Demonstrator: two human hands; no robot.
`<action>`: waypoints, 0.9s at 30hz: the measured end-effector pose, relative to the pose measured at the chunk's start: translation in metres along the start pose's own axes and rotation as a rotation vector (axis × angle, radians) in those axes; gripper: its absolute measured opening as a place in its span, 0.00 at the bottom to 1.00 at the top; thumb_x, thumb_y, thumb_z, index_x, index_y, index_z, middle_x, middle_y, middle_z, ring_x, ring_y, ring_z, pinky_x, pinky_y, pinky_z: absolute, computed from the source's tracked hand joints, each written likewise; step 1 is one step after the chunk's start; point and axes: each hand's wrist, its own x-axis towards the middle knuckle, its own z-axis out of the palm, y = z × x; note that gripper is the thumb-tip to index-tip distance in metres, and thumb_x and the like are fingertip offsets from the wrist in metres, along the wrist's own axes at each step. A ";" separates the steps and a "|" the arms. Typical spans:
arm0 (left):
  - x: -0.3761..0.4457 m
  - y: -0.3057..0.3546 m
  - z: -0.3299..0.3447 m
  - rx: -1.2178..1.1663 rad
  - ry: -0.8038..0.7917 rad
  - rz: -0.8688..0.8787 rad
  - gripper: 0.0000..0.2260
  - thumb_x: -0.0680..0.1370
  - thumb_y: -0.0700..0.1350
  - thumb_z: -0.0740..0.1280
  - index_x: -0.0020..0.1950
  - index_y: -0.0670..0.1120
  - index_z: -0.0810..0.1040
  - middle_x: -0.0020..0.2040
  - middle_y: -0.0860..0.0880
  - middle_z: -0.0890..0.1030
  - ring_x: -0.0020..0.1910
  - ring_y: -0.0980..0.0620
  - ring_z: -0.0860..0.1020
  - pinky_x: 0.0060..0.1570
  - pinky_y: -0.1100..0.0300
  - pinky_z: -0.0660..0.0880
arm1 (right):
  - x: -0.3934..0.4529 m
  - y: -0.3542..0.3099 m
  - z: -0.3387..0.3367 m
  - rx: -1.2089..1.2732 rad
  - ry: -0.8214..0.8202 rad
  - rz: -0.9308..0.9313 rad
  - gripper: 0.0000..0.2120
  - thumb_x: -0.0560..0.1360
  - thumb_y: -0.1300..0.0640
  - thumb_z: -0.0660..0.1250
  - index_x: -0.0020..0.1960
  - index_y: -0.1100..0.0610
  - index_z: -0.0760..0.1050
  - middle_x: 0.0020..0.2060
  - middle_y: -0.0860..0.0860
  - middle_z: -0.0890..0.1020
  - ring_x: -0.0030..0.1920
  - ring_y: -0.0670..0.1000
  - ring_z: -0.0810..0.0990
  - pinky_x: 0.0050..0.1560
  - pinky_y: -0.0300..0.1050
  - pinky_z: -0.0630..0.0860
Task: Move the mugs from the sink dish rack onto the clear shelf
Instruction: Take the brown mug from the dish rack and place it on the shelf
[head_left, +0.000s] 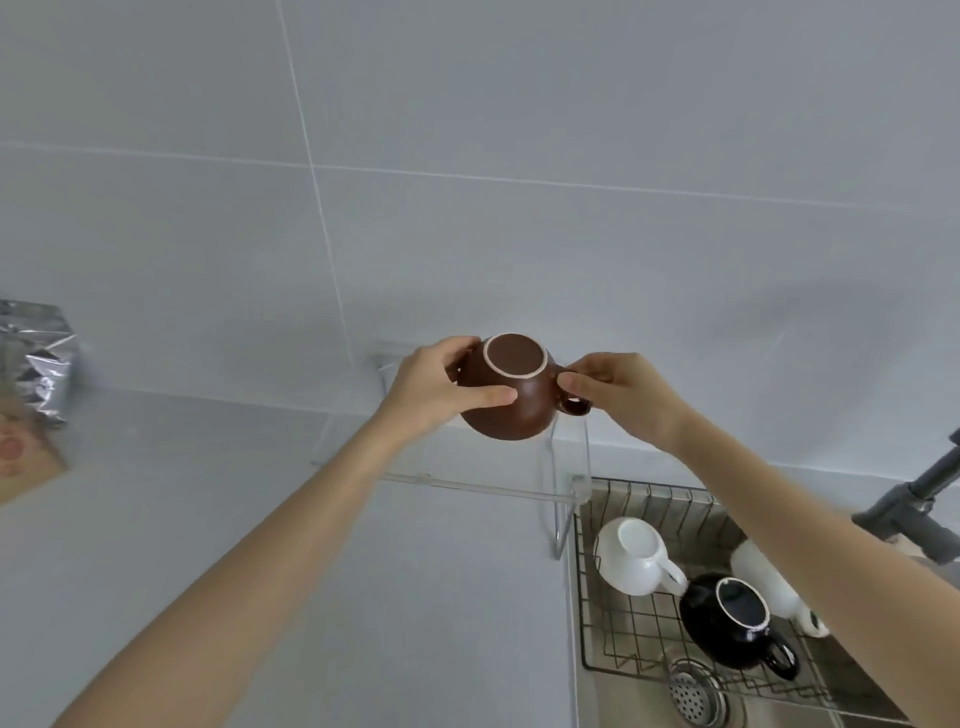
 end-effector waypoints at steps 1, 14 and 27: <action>0.004 -0.004 -0.013 0.014 0.000 -0.003 0.19 0.53 0.56 0.75 0.43 0.61 0.77 0.50 0.54 0.83 0.53 0.51 0.80 0.59 0.52 0.75 | 0.012 -0.004 0.009 0.006 -0.010 -0.005 0.05 0.73 0.57 0.67 0.39 0.55 0.78 0.37 0.53 0.82 0.41 0.51 0.78 0.55 0.53 0.75; 0.069 -0.103 -0.108 -0.046 -0.053 -0.056 0.21 0.60 0.51 0.75 0.52 0.54 0.80 0.56 0.48 0.83 0.59 0.49 0.78 0.65 0.46 0.70 | 0.140 -0.005 0.120 0.011 -0.069 0.039 0.08 0.74 0.57 0.66 0.36 0.56 0.76 0.30 0.47 0.78 0.33 0.45 0.74 0.32 0.26 0.69; 0.096 -0.154 -0.107 -0.093 -0.060 -0.084 0.21 0.67 0.36 0.73 0.45 0.64 0.76 0.41 0.71 0.81 0.47 0.72 0.76 0.53 0.75 0.71 | 0.168 0.022 0.152 0.010 -0.034 0.092 0.10 0.74 0.57 0.65 0.45 0.63 0.80 0.37 0.55 0.80 0.31 0.43 0.74 0.29 0.24 0.67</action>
